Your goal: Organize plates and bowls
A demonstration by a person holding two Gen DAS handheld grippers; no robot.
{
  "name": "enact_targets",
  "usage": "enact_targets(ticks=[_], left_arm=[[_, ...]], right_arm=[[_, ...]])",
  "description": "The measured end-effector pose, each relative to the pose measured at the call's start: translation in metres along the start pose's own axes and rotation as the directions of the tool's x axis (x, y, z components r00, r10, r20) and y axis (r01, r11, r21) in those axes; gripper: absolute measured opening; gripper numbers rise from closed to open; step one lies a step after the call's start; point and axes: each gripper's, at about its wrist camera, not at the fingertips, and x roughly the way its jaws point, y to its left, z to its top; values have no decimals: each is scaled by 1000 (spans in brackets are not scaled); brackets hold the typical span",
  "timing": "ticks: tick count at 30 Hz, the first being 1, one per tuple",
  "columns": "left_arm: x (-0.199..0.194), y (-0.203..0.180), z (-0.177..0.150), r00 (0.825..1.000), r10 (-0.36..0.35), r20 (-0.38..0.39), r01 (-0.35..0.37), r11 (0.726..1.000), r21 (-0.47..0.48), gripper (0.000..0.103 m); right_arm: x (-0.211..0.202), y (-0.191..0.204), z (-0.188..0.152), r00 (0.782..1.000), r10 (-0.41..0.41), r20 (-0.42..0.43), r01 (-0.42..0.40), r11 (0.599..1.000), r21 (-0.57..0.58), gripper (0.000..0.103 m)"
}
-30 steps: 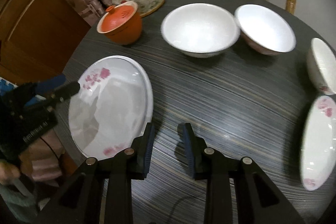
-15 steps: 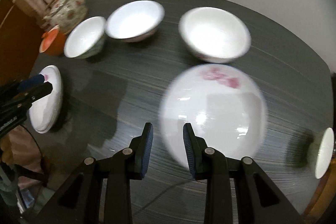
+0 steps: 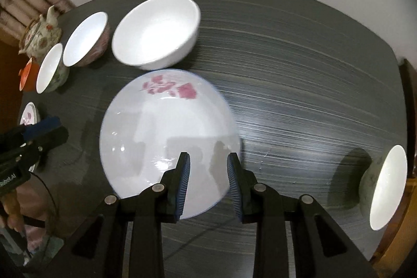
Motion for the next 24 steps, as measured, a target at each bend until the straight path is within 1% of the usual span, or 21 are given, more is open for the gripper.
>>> enact_targets(ticks=[3,4,6,9,12,14,19,20,21,23,24], left_arm=[[11,0,-1,1000,-3,-9,3,1000,-19,41],[13,-1,-1,1000,1,-13,-1,1000,-21,41],[18,-5,-2,1000,18,-17,-18,1000,-15,41],[25,-9,-1,999,25,-25,-25,1000,-11,41],[30,-10,0,999,25,-31,-26,999,-19,41],[34,-11,0,999,39,-29,-39,999,-8,41],[41,-13,-2,998,49,-33,-49,999,5,41],[42,-13,-3,998,51,-31,-51,999,9,38],[43,-15,-3,998,53,-30,-52,998,17,28],[47,-18,-3,998,52,-36,-51,998,35,19],[51,-21,-2,998,57,-38,-55,998,40,18]], right_arm=[[8,-12,1,1000,-3,-9,3,1000,12,24],[11,-17,2,1000,3,-18,-2,1000,13,22],[19,-23,2,1000,4,-31,-4,1000,14,20],[28,-29,2,999,25,-44,-24,999,23,17],[36,-33,2,998,46,-46,-45,999,28,15],[42,-35,3,998,53,-46,-52,998,28,12],[49,-36,-1,997,58,-43,-57,998,22,9],[49,-34,0,998,51,-38,-50,999,17,9],[51,-32,3,998,44,-36,-43,999,11,10],[51,-32,2,999,37,-31,-37,999,5,10],[50,-32,0,999,36,-28,-36,999,8,10]])
